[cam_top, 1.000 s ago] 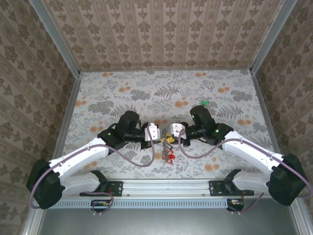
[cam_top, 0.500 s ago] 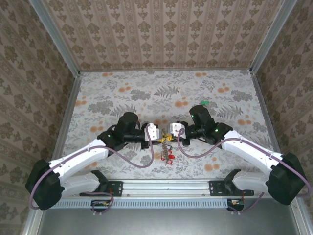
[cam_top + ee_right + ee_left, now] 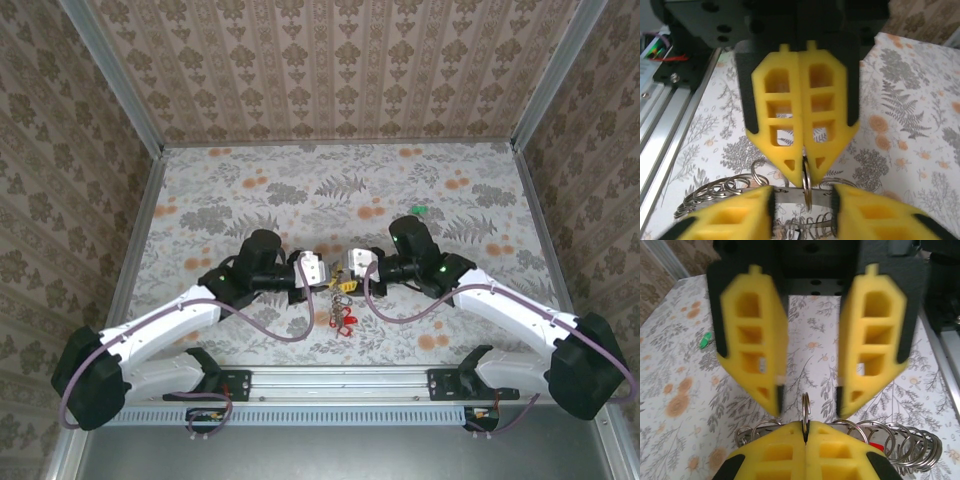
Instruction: Put the keys on the keyring
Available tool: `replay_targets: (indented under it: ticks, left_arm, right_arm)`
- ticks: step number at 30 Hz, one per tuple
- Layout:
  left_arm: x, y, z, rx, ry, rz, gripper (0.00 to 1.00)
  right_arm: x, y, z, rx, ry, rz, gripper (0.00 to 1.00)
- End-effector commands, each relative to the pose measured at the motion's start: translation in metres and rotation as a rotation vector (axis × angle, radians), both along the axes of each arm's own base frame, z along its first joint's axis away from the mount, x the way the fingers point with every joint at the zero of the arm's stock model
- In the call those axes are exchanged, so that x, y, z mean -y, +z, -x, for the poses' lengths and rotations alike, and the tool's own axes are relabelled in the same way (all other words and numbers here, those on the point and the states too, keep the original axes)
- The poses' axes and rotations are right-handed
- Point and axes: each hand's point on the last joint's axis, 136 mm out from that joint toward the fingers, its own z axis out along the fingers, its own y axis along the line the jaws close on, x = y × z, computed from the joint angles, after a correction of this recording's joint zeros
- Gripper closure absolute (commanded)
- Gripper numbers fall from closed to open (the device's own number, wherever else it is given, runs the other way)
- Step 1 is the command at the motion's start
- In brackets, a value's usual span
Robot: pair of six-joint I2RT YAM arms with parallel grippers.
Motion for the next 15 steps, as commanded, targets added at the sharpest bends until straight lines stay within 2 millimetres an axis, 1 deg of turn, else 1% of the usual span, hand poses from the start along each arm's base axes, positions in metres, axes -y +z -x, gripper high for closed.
replay_targets:
  ticks: [1,3,4,6,7,8,9,10,11,12,13,15]
  left_arm:
    - [-0.003,0.016,-0.011,0.081,0.044,0.044,1.0]
    - [-0.002,0.017,-0.012,0.075,0.041,0.046,1.0]
    - [-0.001,0.015,-0.011,0.067,0.034,0.043,1.0]
    - [0.001,0.011,-0.01,0.048,0.027,0.039,1.0]
    - [0.002,0.009,-0.01,0.039,0.026,0.037,1.0]
    - [0.002,0.008,-0.009,0.028,0.02,0.036,1.0]
    - [0.004,0.007,-0.008,0.018,0.01,0.035,1.0]
    - [0.005,0.006,-0.007,0.008,-0.001,0.031,1.0]
    - [0.006,0.007,-0.006,-0.005,-0.01,0.03,1.0]
    - [0.007,0.007,-0.006,-0.02,-0.013,0.025,1.0]
    - [0.008,0.007,-0.006,-0.031,-0.016,0.018,1.0]
    - [0.01,0.007,-0.006,-0.056,-0.023,0.011,1.0]
  right_arm:
    - [0.02,0.021,-0.037,0.015,-0.234,-0.085,0.53]
    - [0.042,0.029,-0.061,-0.017,-0.413,-0.152,0.45]
    - [0.057,0.031,-0.076,-0.027,-0.526,-0.182,0.39]
    - [0.091,0.026,-0.103,-0.041,-0.749,-0.21,0.3]
    - [0.109,0.022,-0.115,-0.059,-0.867,-0.216,0.27]
    - [0.132,0.015,-0.129,-0.097,-1.024,-0.227,0.25]
    - [0.155,0.007,-0.14,-0.16,-1.175,-0.247,0.19]
    - [0.177,-0.002,-0.149,-0.229,-1.314,-0.269,0.16]
    - [0.198,-0.016,-0.157,-0.329,-1.448,-0.295,0.16]
    - [0.214,-0.031,-0.163,-0.431,-1.547,-0.305,0.18]
    - [0.222,-0.042,-0.168,-0.504,-1.591,-0.301,0.19]
    - [0.228,-0.072,-0.181,-0.642,-1.595,-0.206,0.24]
